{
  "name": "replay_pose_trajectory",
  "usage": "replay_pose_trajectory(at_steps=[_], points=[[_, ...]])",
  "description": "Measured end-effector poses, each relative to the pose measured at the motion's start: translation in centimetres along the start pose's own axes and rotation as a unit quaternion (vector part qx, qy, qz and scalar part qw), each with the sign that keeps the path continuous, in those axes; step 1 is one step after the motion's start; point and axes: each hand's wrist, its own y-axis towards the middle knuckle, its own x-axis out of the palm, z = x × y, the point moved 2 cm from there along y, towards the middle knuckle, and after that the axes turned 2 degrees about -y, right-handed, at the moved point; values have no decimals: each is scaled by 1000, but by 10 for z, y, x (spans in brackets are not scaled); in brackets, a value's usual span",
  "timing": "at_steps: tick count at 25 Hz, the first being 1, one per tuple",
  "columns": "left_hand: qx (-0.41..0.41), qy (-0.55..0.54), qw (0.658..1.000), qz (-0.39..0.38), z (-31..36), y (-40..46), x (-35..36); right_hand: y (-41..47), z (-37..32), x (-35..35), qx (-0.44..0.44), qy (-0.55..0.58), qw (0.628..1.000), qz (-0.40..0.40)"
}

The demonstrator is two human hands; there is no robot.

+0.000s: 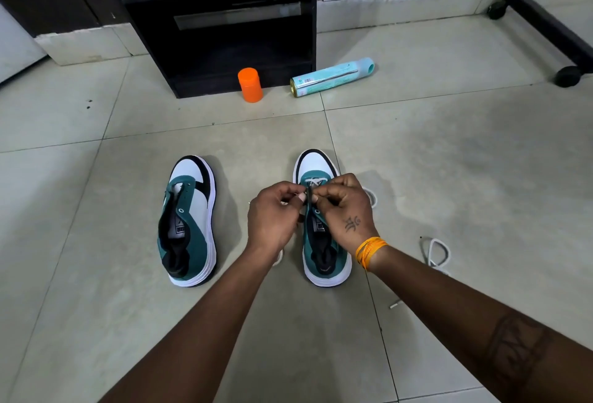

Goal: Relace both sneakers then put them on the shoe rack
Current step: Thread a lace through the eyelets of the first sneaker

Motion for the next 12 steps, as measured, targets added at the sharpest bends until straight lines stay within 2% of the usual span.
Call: replay_pose_trajectory(at_steps=[7, 10, 12], points=[[19, 18, 999, 22, 1, 14, 3, -21, -10, -6, -37, -57, 998, -17], [-53, -38, 997, 36, -5, 14, 2, -46, -16, -6, -78, -79, 994, -7], [-92, -16, 995, 34, -11, 10, -2, -57, -12, -6, -88, -90, 992, 26]])
